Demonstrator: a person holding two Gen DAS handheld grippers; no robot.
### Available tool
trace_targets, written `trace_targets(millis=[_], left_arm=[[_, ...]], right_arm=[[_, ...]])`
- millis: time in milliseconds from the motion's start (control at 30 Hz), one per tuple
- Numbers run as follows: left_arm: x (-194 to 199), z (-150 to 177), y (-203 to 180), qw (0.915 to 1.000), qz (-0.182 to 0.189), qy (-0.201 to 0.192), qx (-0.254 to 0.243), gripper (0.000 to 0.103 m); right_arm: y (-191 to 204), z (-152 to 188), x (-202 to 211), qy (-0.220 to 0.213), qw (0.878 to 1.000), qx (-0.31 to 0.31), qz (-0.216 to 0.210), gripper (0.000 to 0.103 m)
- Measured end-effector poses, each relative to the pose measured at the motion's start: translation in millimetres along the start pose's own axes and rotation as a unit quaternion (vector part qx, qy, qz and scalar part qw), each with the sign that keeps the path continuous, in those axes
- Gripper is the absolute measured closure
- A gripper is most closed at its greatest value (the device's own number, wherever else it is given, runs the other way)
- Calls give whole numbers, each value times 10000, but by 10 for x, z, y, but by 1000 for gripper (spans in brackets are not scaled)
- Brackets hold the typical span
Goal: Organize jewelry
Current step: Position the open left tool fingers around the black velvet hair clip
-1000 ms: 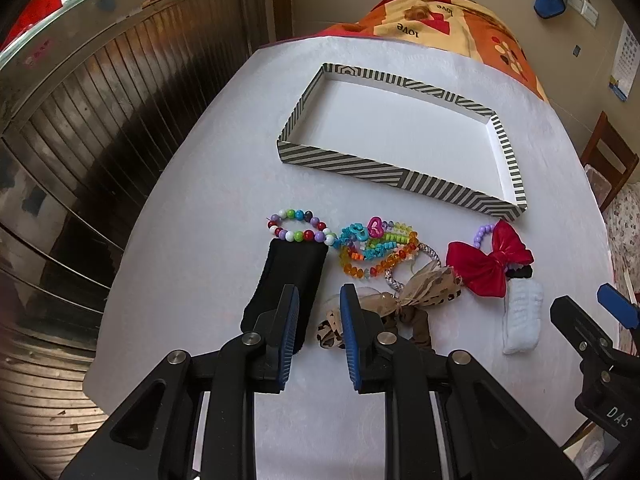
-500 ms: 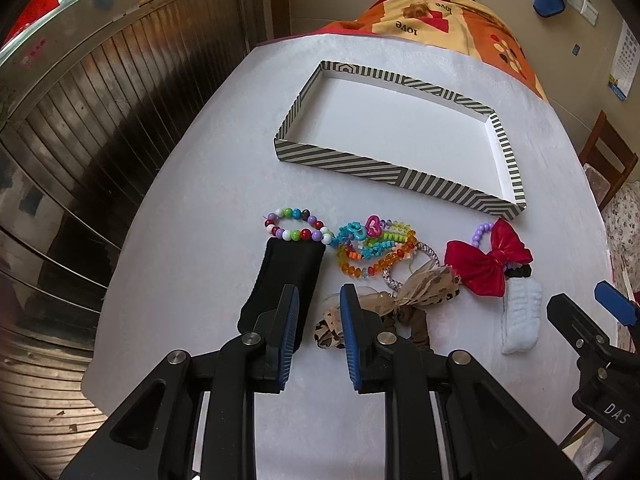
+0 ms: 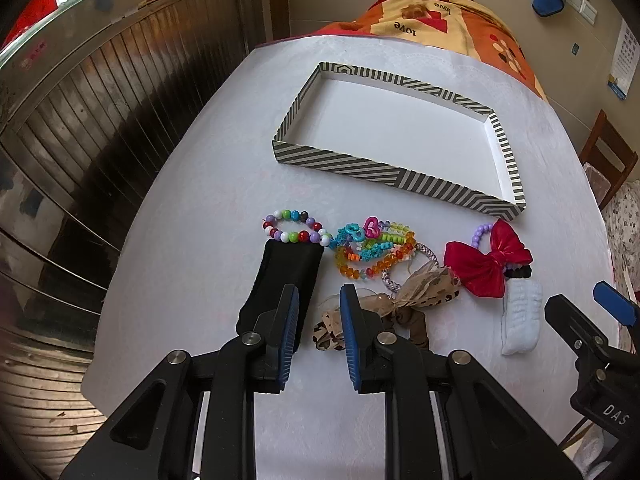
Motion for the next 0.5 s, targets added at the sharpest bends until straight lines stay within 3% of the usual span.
trace_targets(millis=[500], left_arm=[[1, 13, 7, 10000, 45, 17, -10, 92]], right_arm=[[36, 8, -2, 22, 10000, 35, -14, 3]])
Point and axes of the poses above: each gripper's, at about its wrist camera, not at the fingertips, and x roughly against the way its jaws point, y to its left, z to its underside, the point moved 2 cm from there along -x, roughly the way its jaws point
